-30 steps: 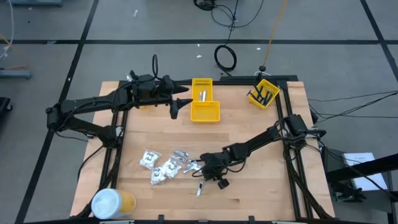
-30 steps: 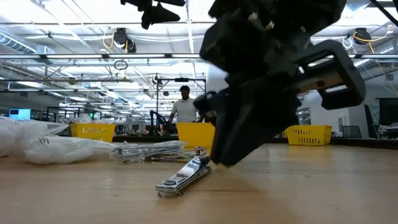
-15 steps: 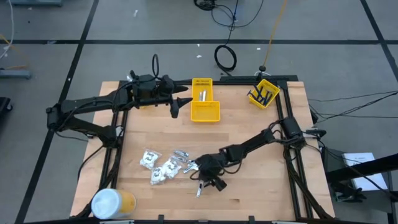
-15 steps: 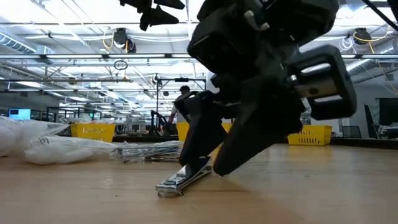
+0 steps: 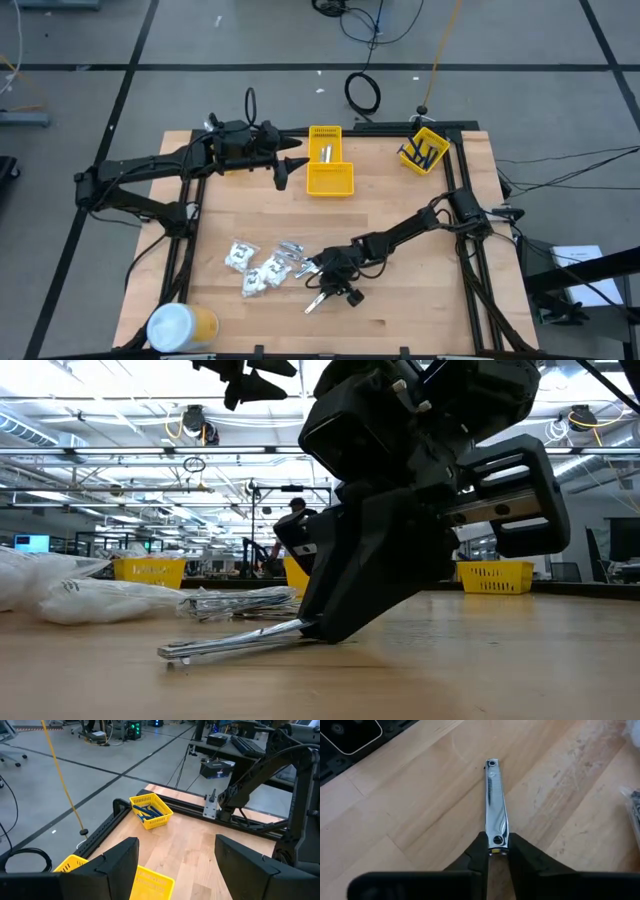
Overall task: Pick & Place Travel size toiletries
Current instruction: Put the nail cutter into the top middle yellow bin
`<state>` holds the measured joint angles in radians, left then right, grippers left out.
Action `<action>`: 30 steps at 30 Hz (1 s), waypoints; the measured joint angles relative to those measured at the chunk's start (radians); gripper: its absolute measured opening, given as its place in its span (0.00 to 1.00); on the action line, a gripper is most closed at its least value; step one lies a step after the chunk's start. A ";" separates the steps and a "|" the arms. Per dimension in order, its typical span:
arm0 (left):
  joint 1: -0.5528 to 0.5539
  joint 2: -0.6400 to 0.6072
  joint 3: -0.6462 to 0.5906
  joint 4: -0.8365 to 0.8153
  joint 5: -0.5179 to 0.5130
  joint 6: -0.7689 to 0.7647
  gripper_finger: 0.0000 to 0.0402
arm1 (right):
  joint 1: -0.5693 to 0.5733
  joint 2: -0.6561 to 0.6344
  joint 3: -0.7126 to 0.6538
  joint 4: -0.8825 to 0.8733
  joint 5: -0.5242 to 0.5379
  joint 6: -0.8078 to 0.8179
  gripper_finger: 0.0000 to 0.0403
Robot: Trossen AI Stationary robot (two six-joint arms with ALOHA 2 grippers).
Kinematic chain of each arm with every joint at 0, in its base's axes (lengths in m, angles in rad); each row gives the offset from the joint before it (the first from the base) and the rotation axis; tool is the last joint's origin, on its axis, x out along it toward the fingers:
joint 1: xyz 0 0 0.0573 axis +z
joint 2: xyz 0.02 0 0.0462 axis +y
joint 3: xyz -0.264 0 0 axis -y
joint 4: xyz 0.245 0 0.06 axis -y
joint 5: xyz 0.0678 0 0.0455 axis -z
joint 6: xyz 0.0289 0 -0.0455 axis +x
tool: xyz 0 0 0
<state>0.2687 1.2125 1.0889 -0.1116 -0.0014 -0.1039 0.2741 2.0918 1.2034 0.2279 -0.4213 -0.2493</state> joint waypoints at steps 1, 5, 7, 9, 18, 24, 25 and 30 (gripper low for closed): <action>0.000 0.000 0.000 -0.001 0.000 0.000 0.63 | 0.000 0.000 0.000 0.000 0.000 -0.003 0.09; 0.000 0.000 0.000 -0.012 0.000 0.000 0.63 | -0.002 -0.002 0.000 -0.002 0.003 -0.006 0.09; 0.000 0.000 0.000 -0.021 0.000 0.001 0.63 | -0.005 -0.018 -0.001 -0.022 0.026 -0.018 0.09; 0.000 0.000 0.000 -0.031 0.000 0.002 0.63 | -0.008 -0.051 -0.002 -0.050 0.071 -0.038 0.09; 0.000 0.000 0.000 -0.058 -0.002 0.026 0.63 | -0.069 -0.310 -0.002 -0.244 0.267 0.045 0.09; 0.000 0.000 0.000 -0.039 -0.062 0.073 0.63 | -0.243 -0.432 -0.031 -0.303 0.475 0.119 0.09; 0.000 0.000 0.000 -0.040 -0.066 0.081 0.63 | -0.284 -0.439 -0.032 -0.292 0.478 0.132 0.09; 0.000 0.000 0.000 -0.042 -0.080 0.111 0.63 | -0.492 -0.426 -0.033 -0.254 0.479 0.159 0.09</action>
<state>0.2687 1.2125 1.0889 -0.1538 -0.0811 0.0068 -0.2182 1.6661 1.1708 -0.0263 0.0579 -0.0898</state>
